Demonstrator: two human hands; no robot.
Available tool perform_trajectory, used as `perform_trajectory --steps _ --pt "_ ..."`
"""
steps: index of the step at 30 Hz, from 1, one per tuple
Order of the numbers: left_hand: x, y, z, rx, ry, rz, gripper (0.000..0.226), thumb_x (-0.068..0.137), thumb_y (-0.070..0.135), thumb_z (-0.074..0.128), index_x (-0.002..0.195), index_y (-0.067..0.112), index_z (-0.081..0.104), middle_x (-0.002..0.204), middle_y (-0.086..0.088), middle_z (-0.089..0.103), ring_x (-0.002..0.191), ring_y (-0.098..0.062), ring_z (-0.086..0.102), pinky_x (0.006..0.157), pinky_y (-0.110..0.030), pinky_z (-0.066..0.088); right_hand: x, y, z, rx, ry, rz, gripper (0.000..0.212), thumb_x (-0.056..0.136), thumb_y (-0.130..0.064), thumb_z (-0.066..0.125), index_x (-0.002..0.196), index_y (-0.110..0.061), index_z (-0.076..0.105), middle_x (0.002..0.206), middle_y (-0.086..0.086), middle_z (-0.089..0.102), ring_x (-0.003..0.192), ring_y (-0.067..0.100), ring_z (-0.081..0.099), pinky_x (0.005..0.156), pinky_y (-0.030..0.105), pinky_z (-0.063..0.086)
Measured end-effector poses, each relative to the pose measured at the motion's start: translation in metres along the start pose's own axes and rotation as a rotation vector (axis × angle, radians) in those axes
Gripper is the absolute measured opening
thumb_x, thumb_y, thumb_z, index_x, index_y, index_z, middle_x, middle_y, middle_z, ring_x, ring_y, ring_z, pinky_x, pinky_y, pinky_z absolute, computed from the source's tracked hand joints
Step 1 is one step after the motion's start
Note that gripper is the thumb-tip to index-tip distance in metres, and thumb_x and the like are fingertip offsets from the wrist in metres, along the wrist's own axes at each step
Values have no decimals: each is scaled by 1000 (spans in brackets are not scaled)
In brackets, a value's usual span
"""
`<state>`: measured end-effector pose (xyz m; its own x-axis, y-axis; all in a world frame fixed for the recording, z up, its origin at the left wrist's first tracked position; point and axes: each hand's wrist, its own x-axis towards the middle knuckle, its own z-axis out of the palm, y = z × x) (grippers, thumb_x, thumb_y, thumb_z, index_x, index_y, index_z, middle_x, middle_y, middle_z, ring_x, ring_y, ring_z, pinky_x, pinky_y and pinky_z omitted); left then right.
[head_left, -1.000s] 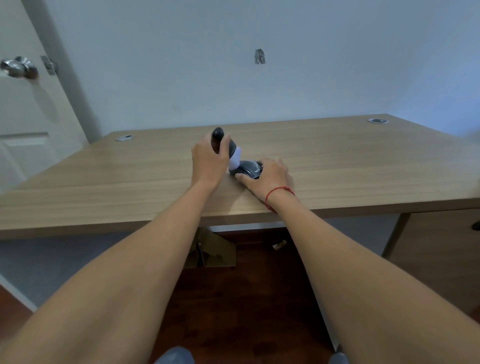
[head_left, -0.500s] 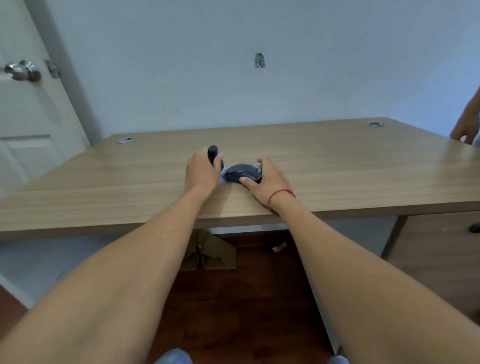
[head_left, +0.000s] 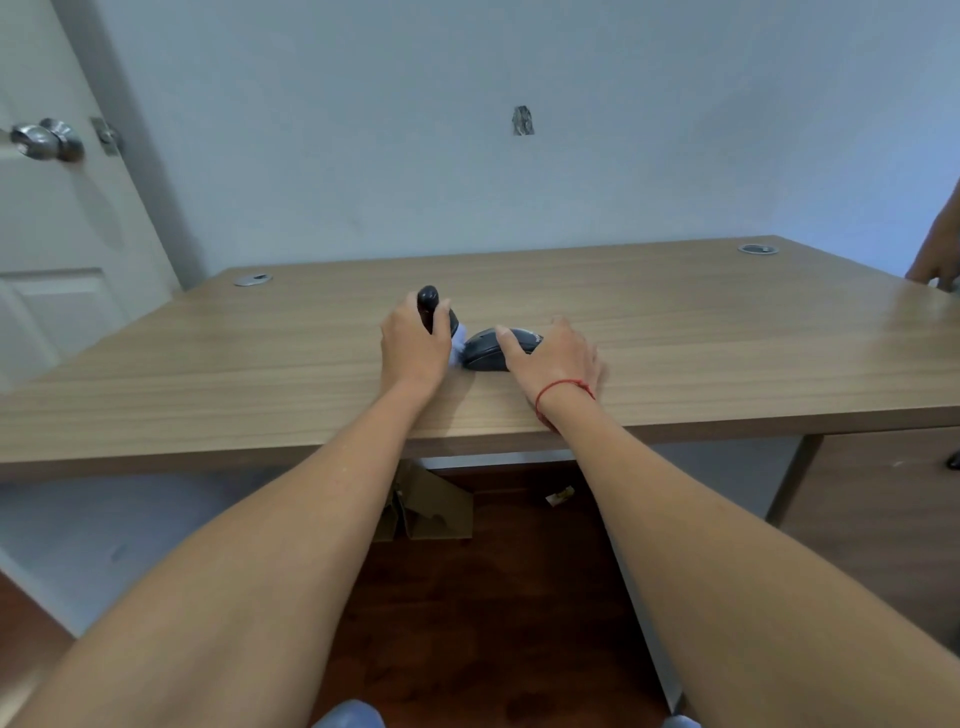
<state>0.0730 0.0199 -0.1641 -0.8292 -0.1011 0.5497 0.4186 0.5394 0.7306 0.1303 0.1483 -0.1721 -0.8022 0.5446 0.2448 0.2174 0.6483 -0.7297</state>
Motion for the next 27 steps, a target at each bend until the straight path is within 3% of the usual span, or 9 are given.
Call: perform_trajectory --steps 3,7,12,16,19,24,27 --pt "3 4 2 -27 32 3 19 96 24 52 83 10 52 80 -6 56 75 -21 49 64 -19 30 3 1 0 20 -41 -22 62 90 -59 51 129 -10 51 124 9 65 125 30 52 119 45 22" --pt "6 4 6 -8 -13 12 20 96 25 53 86 8 56 82 -6 57 77 -21 50 69 -28 35 3 1 -2 48 -94 -39 56 94 -53 49 133 -13 48 126 8 64 128 29 50 121 45 18" --pt "1 -2 5 -14 -47 53 31 93 28 55 75 2 55 72 -8 58 69 -22 50 63 -32 39 10 2 3 10 -27 -13 43 101 -43 36 124 -12 57 121 10 66 121 31 55 113 44 30" --pt "1 7 -1 -92 55 36 32 92 28 57 73 1 56 66 -5 56 65 -21 50 59 -25 35 12 3 9 -18 -77 -46 52 97 -54 35 120 -16 62 117 7 67 118 29 56 114 46 28" --pt "0 15 0 -144 116 60 30 90 28 59 74 3 60 63 -2 59 61 -18 54 62 -25 42 14 4 10 -63 -114 -58 54 95 -58 38 125 -18 59 123 6 66 122 29 55 116 49 25" --pt "-2 0 -1 105 37 60 31 91 29 56 81 0 61 75 -12 63 71 -27 54 66 -32 41 13 3 9 -74 -130 -75 52 96 -58 38 124 -21 60 124 5 66 121 28 55 115 48 27" --pt "1 0 -7 60 86 104 36 92 31 57 73 1 58 66 -8 59 65 -26 53 63 -29 37 13 3 9 -80 -135 -78 50 96 -57 38 122 -21 61 122 5 67 119 28 56 114 47 28"
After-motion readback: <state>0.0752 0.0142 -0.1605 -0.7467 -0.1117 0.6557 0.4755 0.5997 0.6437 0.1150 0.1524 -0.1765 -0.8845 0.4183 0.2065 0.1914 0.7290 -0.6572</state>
